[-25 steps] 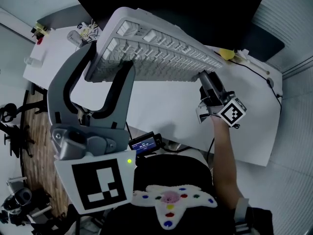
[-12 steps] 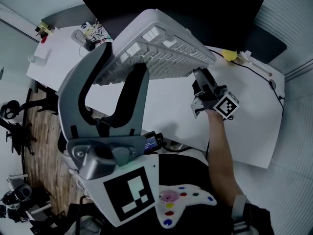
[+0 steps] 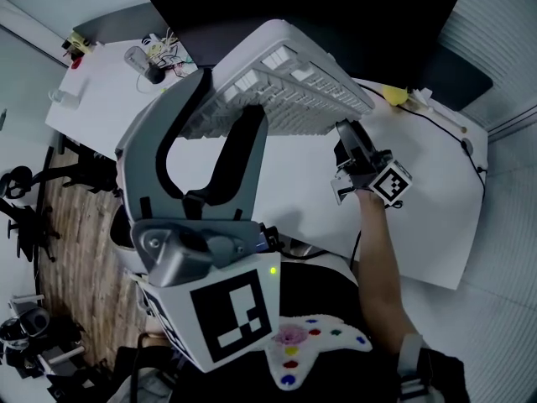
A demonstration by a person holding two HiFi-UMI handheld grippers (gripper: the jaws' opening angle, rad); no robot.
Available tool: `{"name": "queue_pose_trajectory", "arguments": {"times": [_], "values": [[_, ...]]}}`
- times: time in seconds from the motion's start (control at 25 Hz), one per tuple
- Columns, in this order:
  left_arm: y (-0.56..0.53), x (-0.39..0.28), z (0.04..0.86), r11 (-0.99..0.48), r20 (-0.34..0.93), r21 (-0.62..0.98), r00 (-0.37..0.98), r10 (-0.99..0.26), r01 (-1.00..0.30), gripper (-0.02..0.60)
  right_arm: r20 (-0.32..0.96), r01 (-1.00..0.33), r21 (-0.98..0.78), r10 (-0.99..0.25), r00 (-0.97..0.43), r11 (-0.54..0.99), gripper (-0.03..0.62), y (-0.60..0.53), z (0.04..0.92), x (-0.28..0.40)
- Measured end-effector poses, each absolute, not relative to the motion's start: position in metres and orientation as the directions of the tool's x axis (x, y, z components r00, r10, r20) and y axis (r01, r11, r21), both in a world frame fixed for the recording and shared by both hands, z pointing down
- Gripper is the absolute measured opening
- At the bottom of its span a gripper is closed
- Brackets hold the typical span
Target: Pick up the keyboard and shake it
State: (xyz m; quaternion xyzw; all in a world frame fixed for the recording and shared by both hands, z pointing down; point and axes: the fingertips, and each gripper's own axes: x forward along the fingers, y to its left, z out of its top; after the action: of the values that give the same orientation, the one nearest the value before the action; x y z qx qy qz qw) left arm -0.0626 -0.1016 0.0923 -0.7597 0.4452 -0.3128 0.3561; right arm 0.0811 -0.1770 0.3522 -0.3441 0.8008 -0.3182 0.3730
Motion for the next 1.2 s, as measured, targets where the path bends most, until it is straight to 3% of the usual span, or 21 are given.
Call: {"name": "queue_pose_trajectory", "arguments": {"times": [0.48, 0.76, 1.2], "values": [[-0.13, -0.062, 0.133, -0.532, 0.229, -0.642, 0.524, -0.82, -0.552, 0.241, -0.131, -0.517, -0.768, -0.883, -0.451, 0.379, 0.278, -0.142, 0.376, 0.13], [-0.158, -0.067, 0.187, -0.663, 0.335, -0.414, 0.573, -0.748, -0.623, 0.241, 0.064, -0.639, -0.739, -0.923, -0.379, 0.211, 0.278, -0.115, 0.393, 0.158], [-0.198, -0.082, 0.287, -0.789, 0.432, -0.127, 0.682, -0.59, -0.602, 0.239, 0.361, -0.779, -0.626, -0.897, -0.255, -0.03, 0.278, -0.085, 0.425, 0.168]]}}
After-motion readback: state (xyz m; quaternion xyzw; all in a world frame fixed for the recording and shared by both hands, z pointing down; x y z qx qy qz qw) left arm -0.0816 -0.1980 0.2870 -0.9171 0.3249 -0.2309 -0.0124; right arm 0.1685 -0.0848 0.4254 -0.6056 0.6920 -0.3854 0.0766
